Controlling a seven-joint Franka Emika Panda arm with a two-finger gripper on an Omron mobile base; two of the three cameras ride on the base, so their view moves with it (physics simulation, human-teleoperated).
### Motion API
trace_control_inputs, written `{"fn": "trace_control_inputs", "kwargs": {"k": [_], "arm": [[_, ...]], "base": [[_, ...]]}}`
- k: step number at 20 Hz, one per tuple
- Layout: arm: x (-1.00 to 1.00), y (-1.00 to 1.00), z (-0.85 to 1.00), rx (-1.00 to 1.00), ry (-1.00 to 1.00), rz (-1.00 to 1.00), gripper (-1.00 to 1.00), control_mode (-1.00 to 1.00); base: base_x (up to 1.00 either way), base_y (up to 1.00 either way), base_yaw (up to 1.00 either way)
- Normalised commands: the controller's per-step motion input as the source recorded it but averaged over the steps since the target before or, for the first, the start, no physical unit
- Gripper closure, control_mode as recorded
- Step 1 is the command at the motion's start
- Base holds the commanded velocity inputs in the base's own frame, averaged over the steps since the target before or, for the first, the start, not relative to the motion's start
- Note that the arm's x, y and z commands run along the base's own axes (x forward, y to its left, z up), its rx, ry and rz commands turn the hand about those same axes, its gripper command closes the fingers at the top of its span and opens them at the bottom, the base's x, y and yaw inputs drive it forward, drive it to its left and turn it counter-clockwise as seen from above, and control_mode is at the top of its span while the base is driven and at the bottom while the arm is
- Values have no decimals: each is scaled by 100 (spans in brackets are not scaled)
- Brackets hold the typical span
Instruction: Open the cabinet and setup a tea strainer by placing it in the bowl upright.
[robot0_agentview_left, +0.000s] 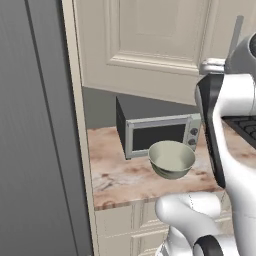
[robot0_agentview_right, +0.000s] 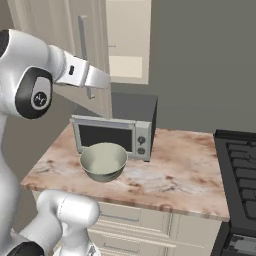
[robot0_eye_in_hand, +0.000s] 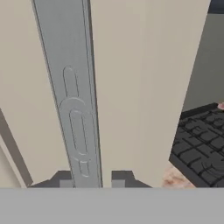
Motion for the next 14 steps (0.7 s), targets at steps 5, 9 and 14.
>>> {"fn": "trace_control_inputs", "kwargs": {"k": [5,9,14], "arm": [[-98,32,22,0,0,0,100,-100],[-55,70,10,-9,3,-5,100,-100],[-24,52,0,-7,0,-13,100,-100]], "base": [[0,0,0],[0,0,0],[0,0,0]]}}
